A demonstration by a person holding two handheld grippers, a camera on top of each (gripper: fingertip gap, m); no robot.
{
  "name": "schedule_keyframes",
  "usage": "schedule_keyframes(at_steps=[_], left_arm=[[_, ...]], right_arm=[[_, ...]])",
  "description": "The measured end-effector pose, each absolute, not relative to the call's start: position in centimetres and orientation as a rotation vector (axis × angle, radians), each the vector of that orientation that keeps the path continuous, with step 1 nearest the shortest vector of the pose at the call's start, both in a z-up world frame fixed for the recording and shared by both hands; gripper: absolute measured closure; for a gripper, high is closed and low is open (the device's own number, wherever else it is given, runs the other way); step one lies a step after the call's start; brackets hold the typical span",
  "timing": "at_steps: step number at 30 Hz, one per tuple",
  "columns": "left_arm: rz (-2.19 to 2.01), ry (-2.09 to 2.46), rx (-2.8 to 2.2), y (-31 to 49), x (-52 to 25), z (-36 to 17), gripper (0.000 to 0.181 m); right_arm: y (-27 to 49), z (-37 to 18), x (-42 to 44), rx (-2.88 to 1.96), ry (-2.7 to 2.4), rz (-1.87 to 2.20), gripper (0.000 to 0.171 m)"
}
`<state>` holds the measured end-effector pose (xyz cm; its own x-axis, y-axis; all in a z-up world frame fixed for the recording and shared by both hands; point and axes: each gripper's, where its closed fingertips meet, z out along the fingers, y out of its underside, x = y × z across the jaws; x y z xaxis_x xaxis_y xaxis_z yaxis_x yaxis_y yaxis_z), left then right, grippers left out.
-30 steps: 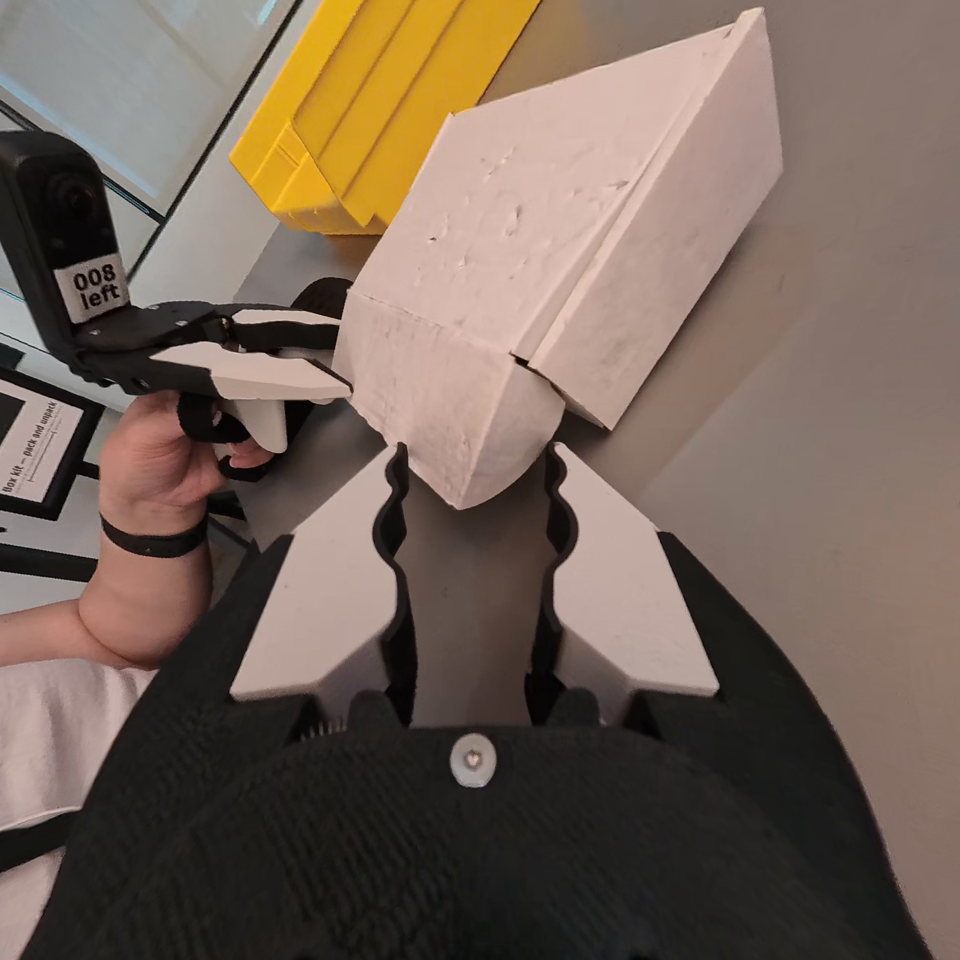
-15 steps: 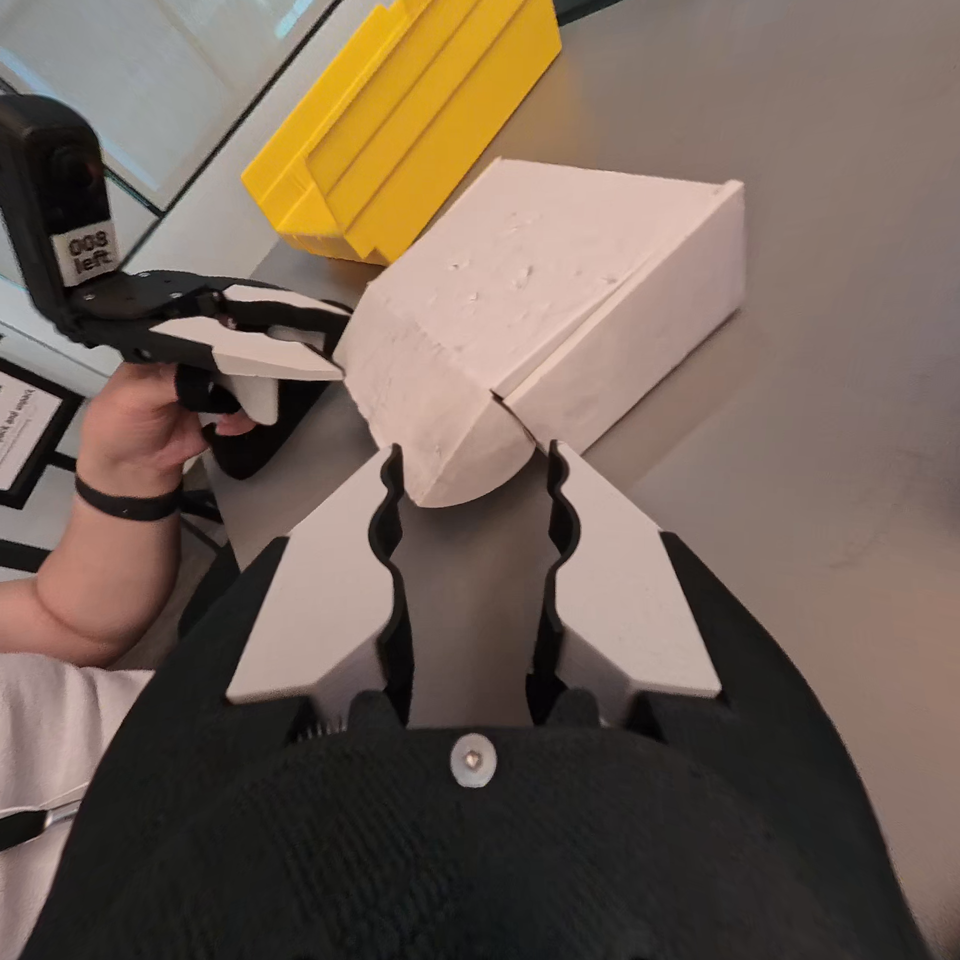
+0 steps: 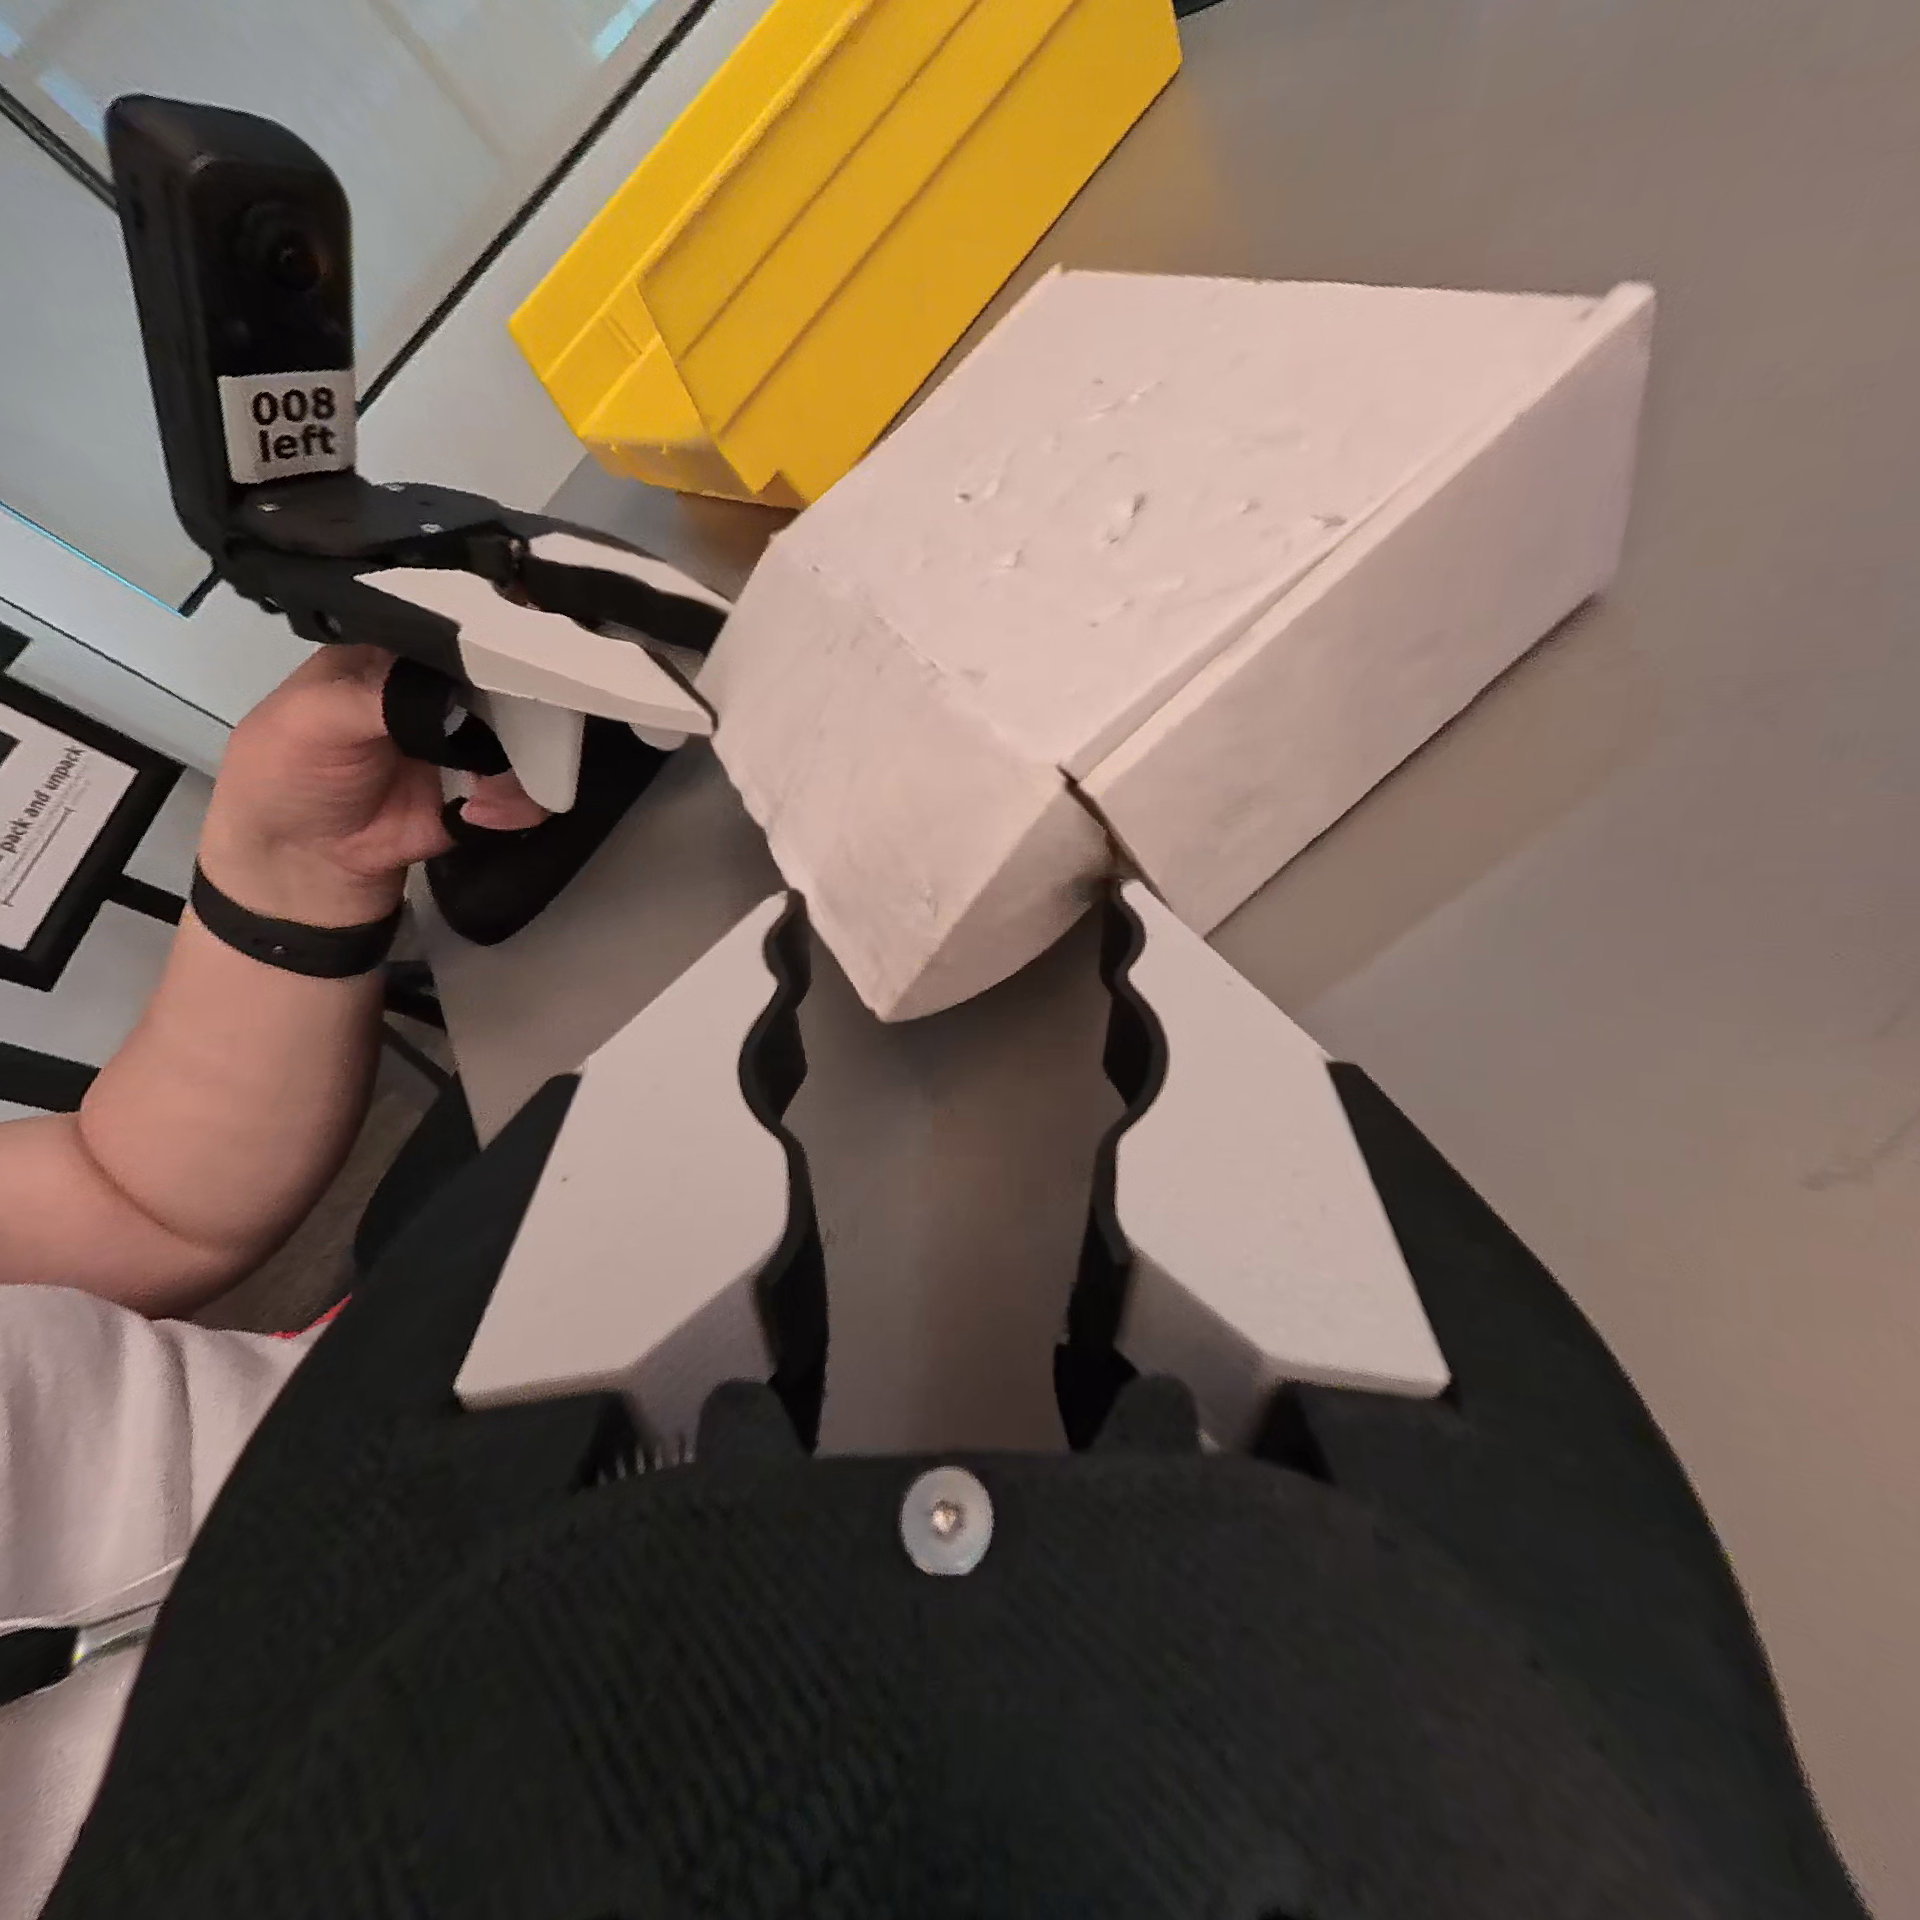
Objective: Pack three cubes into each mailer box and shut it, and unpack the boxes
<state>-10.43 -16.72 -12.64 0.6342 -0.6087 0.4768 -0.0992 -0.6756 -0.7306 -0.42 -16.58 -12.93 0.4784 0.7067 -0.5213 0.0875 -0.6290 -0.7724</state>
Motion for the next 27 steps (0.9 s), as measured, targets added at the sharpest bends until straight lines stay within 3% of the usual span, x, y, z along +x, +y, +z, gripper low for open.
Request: schedule_keyframes(at_steps=[1, 3, 27], left_arm=[[-0.973, 0.543, -2.19, -16.7, -10.4, -12.9, 0.138], [-0.97, 0.521, -2.204, -16.4, -10.6, -13.0, 0.128], [-0.826, 0.645, -2.197, -15.5, -11.6, -12.5, 0.122]], right_arm=[[-16.7, -13.1, -0.6, -2.044, -0.663, 1.157, 0.114], [-16.7, -13.2, -0.9, -2.045, -0.666, 1.155, 0.114], [-16.7, -12.0, 0.0, -2.012, -0.74, 0.984, 0.11]])
